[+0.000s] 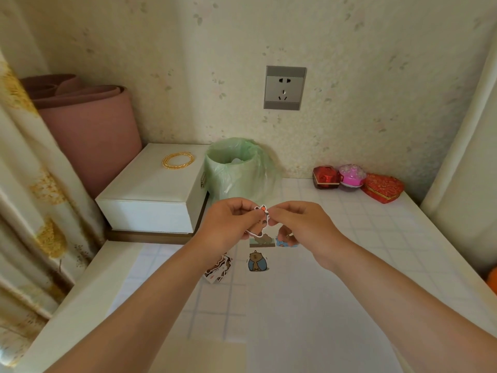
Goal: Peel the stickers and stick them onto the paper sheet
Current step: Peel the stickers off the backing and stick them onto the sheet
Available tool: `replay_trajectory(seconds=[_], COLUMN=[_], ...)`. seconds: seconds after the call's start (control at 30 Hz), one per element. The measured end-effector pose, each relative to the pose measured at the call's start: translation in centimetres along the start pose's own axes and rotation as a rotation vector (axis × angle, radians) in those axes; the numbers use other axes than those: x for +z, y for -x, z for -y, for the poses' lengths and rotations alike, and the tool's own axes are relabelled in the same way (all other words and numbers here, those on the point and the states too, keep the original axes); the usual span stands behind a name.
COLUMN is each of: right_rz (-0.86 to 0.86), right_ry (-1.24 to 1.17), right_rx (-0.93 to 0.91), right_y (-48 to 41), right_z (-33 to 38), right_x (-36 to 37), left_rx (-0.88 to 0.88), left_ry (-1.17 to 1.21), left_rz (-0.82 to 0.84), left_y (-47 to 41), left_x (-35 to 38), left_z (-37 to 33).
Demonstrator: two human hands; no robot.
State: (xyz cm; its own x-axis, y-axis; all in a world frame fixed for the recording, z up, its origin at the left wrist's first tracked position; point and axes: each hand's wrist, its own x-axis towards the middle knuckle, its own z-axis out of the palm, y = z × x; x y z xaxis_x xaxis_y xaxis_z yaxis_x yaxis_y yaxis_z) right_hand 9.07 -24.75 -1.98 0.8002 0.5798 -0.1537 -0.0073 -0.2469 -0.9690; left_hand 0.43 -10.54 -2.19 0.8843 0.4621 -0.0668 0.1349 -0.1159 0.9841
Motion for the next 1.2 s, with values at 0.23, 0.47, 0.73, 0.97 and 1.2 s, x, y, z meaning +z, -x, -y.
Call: replay_trajectory(seconds=[0.23,0.47,0.73,0.97,1.2], right_rz=[0.005,-0.118,-0.235,-0.217,0.076], right_ry=[-0.009,0.240,0.455,0.449,-0.059], right_rx=[-0.018,-0.290,-0.424,-0.450,-0.071], right_y=[-0.2,-0.3,0.0,0.1,0.0], right_z=[-0.2,-0.9,-1.3,-1.2,0.5], right_x=[-0.1,0.3,0.2,0.3,-0.7], left_rx=[0.010,0.013,0.074,0.146,0.215], left_ry=[-0.070,-0.101,-0.055,-0.134,-0.073], left_rz=[0.042,0.042,-0.031,-0.091,0.004], left_y=[0.0,-0.1,-0.2,-0.3,-0.1], left_x=[-0.4,-0.3,0.4,0.6,-0.6], left_z=[-0.1,0.2,0.7,0.9,0.3])
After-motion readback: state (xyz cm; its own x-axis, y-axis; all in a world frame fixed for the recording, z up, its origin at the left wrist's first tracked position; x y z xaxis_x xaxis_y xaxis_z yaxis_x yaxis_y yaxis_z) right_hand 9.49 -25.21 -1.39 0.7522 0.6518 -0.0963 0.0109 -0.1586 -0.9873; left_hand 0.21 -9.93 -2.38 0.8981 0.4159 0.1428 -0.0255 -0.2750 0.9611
